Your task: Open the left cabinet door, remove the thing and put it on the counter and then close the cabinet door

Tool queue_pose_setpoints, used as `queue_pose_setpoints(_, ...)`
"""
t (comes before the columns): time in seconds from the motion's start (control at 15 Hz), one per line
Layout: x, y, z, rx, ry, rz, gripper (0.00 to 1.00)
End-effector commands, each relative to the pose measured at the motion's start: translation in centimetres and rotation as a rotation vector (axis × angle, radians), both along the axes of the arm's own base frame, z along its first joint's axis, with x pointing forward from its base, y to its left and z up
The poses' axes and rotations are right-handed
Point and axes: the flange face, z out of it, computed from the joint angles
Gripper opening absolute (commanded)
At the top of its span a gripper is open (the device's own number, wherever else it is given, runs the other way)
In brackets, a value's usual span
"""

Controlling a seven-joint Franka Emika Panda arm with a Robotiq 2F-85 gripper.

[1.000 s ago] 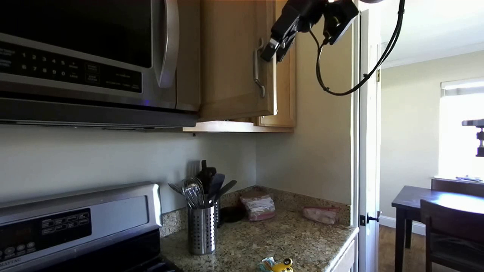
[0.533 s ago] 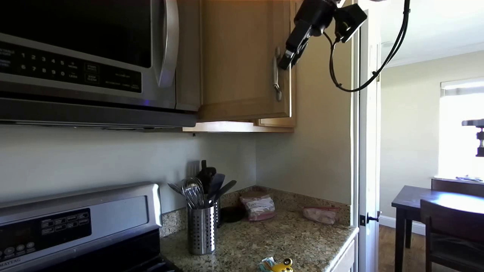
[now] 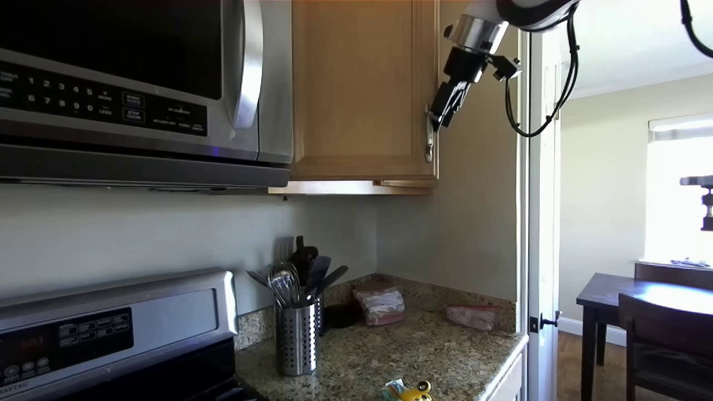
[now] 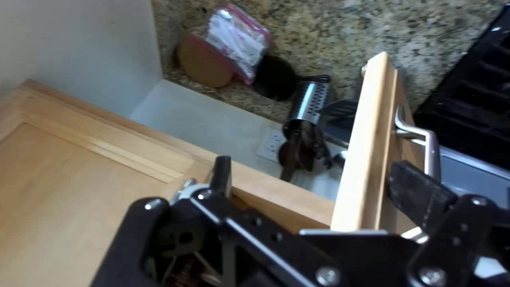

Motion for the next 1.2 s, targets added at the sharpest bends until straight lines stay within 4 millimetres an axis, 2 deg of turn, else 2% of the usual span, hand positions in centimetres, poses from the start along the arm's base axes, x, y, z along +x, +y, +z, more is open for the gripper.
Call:
queue_pose_setpoints(0.0, 8.0, -2.5, -1.4, -0.094, -0.075, -0.154, 1.00)
queue_pose_setpoints(0.13, 10.8, -3.5, -2.0, -0.171, -0.105, -0.238, 1.00)
queue_pose_setpoints(0.27, 12.9, -3.5, -3.4, -0.237, -0.089, -0.283, 1.00)
queue_pose_setpoints(0.53, 14.8, -2.6, -5.4, -0.304, -0.043, -0.294, 1.00)
queue_pose_setpoints(0.6, 14.9, -2.2, -5.7, -0.310, -0.027, -0.285, 0.93)
queue_pose_setpoints(0.67, 15.0, -1.8, -5.9, -0.310, -0.014, -0.276, 0.74)
queue_pose_setpoints(0.93, 14.5, 0.9, -6.5, -0.300, 0.041, -0.208, 0.46)
queue_pose_setpoints(1.13, 14.1, 2.2, -6.4, -0.261, 0.078, -0.168, 0.27)
